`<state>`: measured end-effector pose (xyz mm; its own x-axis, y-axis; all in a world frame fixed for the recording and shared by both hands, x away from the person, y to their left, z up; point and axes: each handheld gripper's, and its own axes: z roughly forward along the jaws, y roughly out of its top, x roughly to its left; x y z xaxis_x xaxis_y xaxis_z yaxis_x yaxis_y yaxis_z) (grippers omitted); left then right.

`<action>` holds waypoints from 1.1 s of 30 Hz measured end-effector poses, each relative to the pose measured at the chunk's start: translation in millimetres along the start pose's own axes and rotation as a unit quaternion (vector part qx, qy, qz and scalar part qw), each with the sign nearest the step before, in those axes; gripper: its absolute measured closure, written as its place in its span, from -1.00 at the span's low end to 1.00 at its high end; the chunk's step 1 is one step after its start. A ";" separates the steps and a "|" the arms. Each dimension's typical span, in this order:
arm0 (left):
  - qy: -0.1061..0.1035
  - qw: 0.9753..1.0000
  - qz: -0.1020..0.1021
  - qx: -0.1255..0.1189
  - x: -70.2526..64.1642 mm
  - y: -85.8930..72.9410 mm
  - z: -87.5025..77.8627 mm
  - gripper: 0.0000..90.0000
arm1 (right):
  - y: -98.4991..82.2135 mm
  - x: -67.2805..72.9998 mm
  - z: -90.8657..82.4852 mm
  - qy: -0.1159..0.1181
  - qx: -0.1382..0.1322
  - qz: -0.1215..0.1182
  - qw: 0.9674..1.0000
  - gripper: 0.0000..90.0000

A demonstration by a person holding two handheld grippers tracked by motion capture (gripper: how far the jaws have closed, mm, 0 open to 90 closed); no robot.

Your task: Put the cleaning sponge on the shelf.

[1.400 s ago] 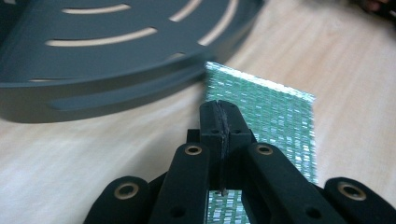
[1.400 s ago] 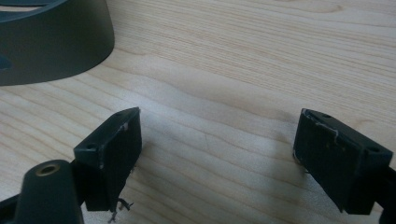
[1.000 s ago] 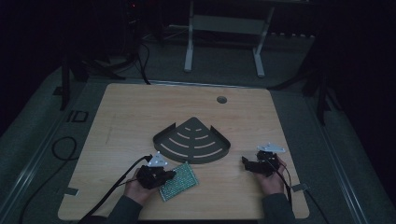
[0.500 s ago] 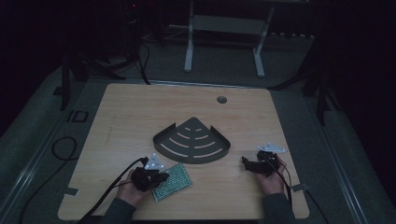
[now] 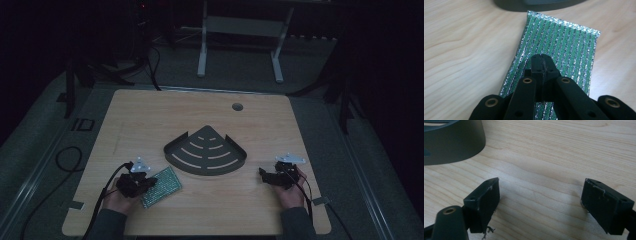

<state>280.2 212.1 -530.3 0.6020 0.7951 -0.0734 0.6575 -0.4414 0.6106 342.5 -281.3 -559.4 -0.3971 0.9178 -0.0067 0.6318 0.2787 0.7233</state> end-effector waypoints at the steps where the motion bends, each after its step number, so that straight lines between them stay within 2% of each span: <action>1: 0.003 1.000 -0.008 0.000 4.5 -0.5 -0.8 1.00 | 0.0 0.0 0.0 0.000 0.000 0.000 1.000 -0.67; 3: 0.010 1.000 -0.019 0.000 13.2 -1.5 -2.4 1.00 | 0.0 0.0 0.0 0.000 0.000 0.000 1.000 -0.67; 9: 0.029 0.999 -0.043 0.003 28.2 -3.6 -6.2 1.00 | 0.0 0.0 0.0 0.000 0.000 0.000 1.000 -0.67; 13: 0.028 0.998 -0.056 0.007 31.1 -6.0 -9.0 1.00 | 0.0 0.0 0.0 0.000 0.000 0.000 1.000 -0.67; 18: 0.024 0.997 -0.070 0.009 27.5 -10.1 -13.5 0.93 | 0.0 0.0 0.0 0.000 0.000 0.000 1.000 -0.67; 25: 0.021 0.998 -0.062 0.013 22.7 -11.9 -16.3 0.85 | 0.0 0.0 0.0 0.000 0.000 0.000 1.000 -0.67; 33: 0.010 0.999 -0.048 0.024 30.1 3.3 -17.2 0.66 | 0.0 0.0 0.0 0.000 0.000 0.000 1.000 -0.67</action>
<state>292.7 241.6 -517.0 0.5259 0.8428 -0.1145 0.7330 -0.3809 0.5636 342.5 -281.3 -559.4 -0.3971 0.9178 -0.0065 0.6320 0.2786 0.7232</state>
